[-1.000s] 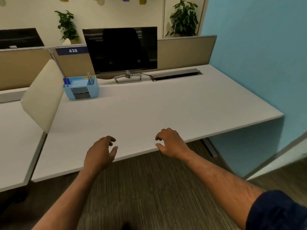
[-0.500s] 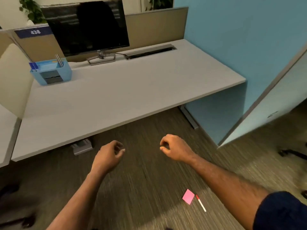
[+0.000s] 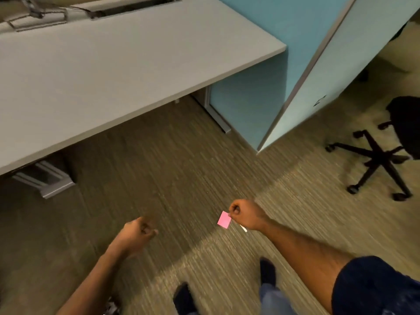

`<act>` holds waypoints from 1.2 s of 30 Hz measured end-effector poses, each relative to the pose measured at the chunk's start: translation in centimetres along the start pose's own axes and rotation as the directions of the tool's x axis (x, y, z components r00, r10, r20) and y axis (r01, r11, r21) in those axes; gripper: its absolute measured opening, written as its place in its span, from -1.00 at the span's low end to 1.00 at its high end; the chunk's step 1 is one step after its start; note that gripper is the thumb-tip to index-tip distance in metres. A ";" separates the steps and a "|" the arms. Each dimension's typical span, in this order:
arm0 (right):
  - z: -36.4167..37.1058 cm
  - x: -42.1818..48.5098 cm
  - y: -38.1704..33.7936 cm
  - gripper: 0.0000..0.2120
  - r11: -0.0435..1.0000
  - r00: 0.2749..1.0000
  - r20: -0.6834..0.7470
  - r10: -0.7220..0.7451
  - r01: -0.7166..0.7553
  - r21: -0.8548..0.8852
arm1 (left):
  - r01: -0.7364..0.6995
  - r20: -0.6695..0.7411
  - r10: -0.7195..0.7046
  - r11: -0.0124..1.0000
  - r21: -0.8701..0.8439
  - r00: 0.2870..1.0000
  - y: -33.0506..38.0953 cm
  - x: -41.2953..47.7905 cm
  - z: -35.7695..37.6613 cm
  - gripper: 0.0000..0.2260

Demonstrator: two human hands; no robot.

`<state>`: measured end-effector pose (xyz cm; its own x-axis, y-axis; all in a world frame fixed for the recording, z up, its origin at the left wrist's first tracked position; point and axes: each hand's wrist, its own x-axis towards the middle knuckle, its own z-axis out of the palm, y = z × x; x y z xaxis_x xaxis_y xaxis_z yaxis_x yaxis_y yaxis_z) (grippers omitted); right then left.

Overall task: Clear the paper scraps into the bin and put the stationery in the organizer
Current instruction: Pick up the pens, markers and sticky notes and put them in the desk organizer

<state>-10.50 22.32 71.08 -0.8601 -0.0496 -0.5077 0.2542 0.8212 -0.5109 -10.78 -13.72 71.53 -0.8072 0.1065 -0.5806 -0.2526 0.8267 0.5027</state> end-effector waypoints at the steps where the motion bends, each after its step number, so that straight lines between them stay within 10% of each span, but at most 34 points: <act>1: 0.6 0.3 2.2 -0.90 0.999 0.999 0.032 0.025 -0.025 -0.023 | 0.014 0.029 -0.014 1.000 0.010 0.999 -0.2 0.4 1.6 -0.86; 16: 8.8 10.8 27.1 -0.95 0.968 0.969 0.127 0.213 -0.227 0.106 | 0.091 0.193 -0.097 0.995 0.039 0.976 4.2 14.6 26.1 -0.53; 36: 32.7 29.5 49.1 -0.93 0.956 0.962 -0.061 0.266 -0.255 0.143 | 0.010 0.177 -0.047 0.978 0.206 0.983 -4.5 41.6 55.3 -0.61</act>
<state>-8.92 42.57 8.38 -0.7868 0.2050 -0.5822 0.5259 0.7165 -0.4583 -13.74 17.51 9.72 -0.6869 0.1637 -0.7080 -0.1450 0.9238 0.3543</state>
